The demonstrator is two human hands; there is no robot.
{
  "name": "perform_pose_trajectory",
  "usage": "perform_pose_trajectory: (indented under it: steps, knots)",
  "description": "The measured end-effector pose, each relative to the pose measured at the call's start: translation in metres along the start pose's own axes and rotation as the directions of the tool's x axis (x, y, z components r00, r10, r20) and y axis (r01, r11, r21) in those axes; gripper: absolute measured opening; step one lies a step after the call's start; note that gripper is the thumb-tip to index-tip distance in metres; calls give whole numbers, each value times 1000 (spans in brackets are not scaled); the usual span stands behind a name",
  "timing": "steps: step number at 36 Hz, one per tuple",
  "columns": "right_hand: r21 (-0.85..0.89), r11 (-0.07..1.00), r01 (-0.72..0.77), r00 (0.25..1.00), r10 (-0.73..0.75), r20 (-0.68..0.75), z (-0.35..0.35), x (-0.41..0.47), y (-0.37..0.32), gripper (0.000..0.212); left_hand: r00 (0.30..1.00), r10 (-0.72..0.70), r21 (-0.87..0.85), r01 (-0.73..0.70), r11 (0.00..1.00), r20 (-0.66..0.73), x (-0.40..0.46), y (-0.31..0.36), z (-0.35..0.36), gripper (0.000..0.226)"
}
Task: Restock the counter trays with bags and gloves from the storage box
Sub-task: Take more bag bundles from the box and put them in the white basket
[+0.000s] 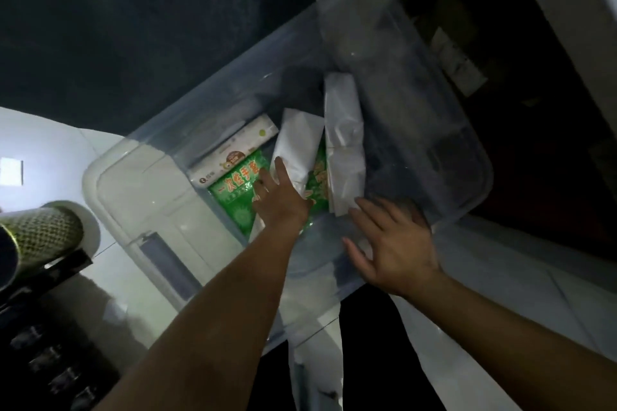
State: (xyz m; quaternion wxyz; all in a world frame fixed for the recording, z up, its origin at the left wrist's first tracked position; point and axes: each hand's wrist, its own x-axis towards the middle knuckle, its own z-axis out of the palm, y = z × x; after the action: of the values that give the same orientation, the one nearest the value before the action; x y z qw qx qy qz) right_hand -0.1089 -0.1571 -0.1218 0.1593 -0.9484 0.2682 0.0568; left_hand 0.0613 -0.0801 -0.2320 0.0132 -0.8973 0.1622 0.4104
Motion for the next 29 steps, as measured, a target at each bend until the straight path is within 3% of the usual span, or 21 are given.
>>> perform_pose_trajectory:
  steps: [4,10,14,19,23,29]
  knots:
    - [4,1000,18,999,-18,-29,1,4,-1,45,991,8,33,-4,999,-132,4,0,8,111]
    - [-5,1000,-4,999,4,41,-6,6,-3,44,998,-5,-69,1,998,-55,3,-4,-11,113]
    - [-22,999,-37,993,39,111,-10,8,-4,44,998,-6,-125,-1,992,-59,4,-6,-22,102]
    - [-6,1000,-31,994,31,105,-10,6,-4,40,999,-44,-421,34,906,-14,12,-10,-18,58]
    - [-5,1000,-30,992,30,123,-12,7,-4,44,1000,-23,-495,12,869,-16,17,-12,-20,20]
    - [16,999,-52,983,49,179,-18,7,-5,46,995,95,-471,-78,879,14,15,-12,-28,21]
